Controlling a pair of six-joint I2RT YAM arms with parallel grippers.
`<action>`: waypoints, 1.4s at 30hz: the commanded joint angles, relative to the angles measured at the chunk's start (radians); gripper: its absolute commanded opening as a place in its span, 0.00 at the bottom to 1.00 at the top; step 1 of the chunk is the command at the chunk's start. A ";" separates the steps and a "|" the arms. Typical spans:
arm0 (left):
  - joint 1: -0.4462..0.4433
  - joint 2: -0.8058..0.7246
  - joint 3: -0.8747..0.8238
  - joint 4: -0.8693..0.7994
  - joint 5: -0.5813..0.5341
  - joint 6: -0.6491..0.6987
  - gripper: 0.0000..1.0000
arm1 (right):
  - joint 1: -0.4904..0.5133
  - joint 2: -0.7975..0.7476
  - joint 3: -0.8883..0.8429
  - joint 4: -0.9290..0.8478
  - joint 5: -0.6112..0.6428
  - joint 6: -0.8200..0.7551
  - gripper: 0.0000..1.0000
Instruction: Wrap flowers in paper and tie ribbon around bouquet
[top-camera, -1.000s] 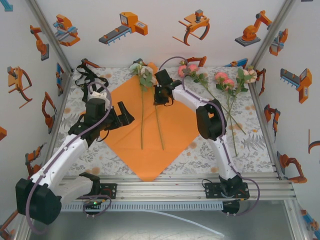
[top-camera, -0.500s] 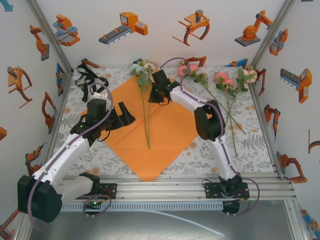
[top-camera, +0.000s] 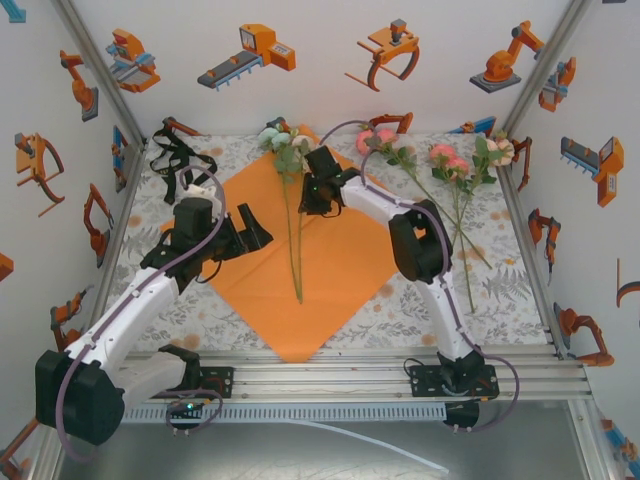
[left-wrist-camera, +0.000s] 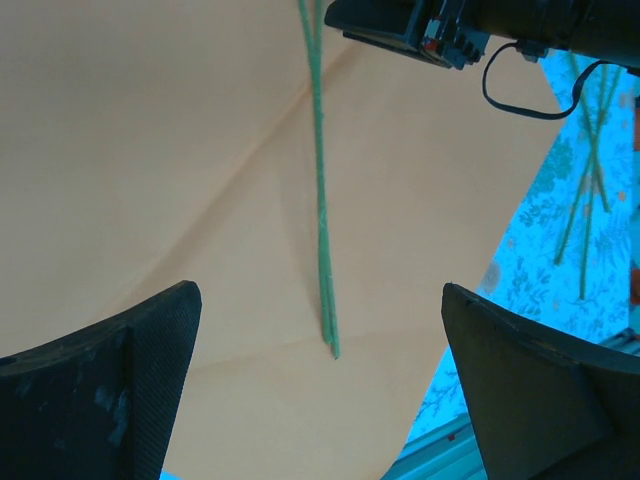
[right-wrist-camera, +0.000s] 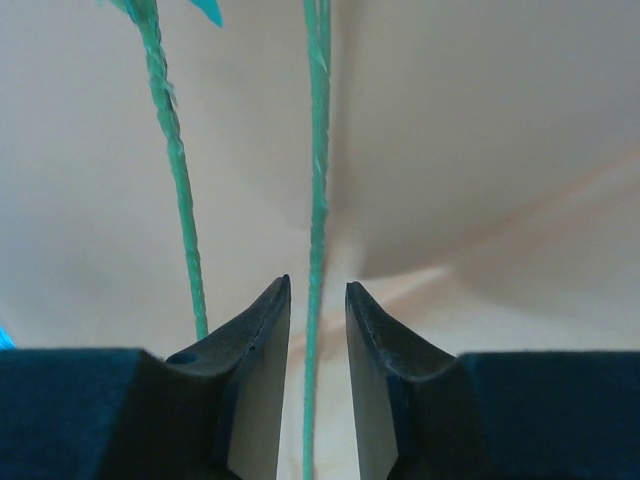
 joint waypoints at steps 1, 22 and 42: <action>-0.002 -0.035 -0.019 0.116 0.129 0.030 0.97 | -0.040 -0.185 -0.029 -0.021 0.037 -0.081 0.32; -0.322 -0.059 0.098 0.155 0.134 0.297 0.98 | -0.544 -0.018 0.269 -0.352 0.084 -0.769 0.45; -0.326 -0.028 0.101 0.127 -0.025 0.379 0.98 | -0.544 0.324 0.610 -0.394 0.013 -0.810 0.43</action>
